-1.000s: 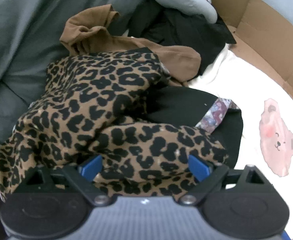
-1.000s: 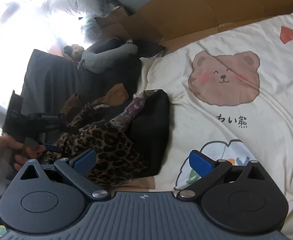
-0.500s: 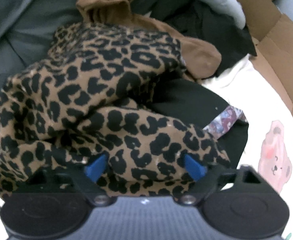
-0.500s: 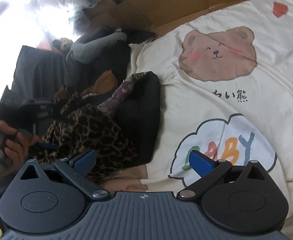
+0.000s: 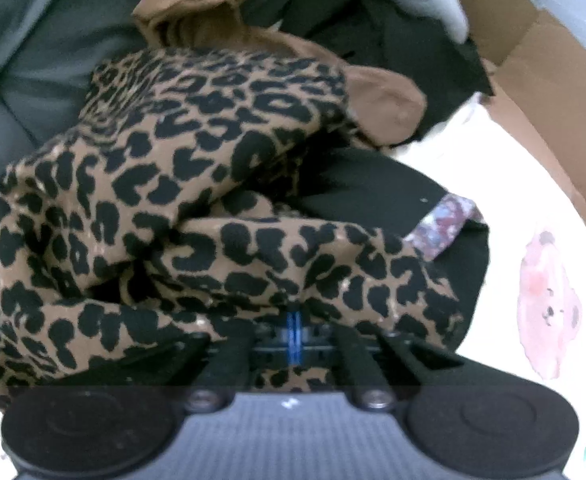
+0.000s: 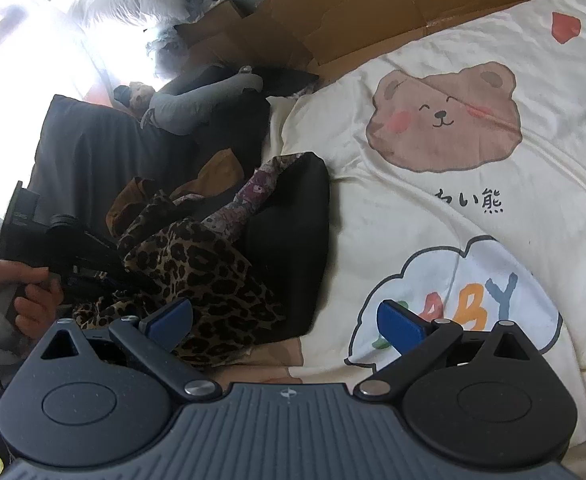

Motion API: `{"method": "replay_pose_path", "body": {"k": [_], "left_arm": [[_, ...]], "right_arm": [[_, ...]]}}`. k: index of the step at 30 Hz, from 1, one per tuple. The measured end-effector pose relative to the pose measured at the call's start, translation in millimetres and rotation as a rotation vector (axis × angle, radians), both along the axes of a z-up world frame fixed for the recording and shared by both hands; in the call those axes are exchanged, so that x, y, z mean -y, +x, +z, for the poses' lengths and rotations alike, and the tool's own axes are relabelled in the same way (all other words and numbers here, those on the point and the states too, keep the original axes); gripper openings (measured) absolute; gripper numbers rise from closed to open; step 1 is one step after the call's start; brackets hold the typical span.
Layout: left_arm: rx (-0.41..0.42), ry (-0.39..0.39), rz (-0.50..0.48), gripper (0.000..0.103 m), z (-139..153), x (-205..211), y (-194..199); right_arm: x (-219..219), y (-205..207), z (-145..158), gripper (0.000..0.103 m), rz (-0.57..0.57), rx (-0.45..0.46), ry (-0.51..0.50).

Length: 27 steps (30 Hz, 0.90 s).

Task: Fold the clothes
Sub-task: 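Close the left tool on the leopard-print garment and lift it from the pile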

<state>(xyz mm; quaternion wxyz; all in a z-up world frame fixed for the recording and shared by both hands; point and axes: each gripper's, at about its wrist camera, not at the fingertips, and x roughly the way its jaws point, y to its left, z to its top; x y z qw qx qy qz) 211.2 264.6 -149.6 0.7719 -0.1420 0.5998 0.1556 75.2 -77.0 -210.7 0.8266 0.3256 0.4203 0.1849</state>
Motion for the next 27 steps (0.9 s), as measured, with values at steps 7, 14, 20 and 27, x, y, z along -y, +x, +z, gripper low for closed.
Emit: {"method": "replay_pose_path", "body": {"k": [7,14,20,27], "left_arm": [[0.101,-0.002,-0.14,0.0,46.9,46.5,-4.0],[0.164,-0.051,-0.288,0.0,87.6,117.8,-9.7],[0.166,-0.115,-0.405,0.0,98.8,172.7,-22.6],[0.181,-0.164,-0.507,0.0,112.1,225.6,-46.7]], "right_arm": [[8.7,1.1,16.6,0.101,-0.005,0.041,-0.022],[17.4,2.9,45.9,0.101,0.013,0.127,0.025],[28.4,-2.4,58.2,0.101,0.017,0.176,0.002],[51.8,-7.9,58.3,0.073,-0.047,0.22,-0.034]]}}
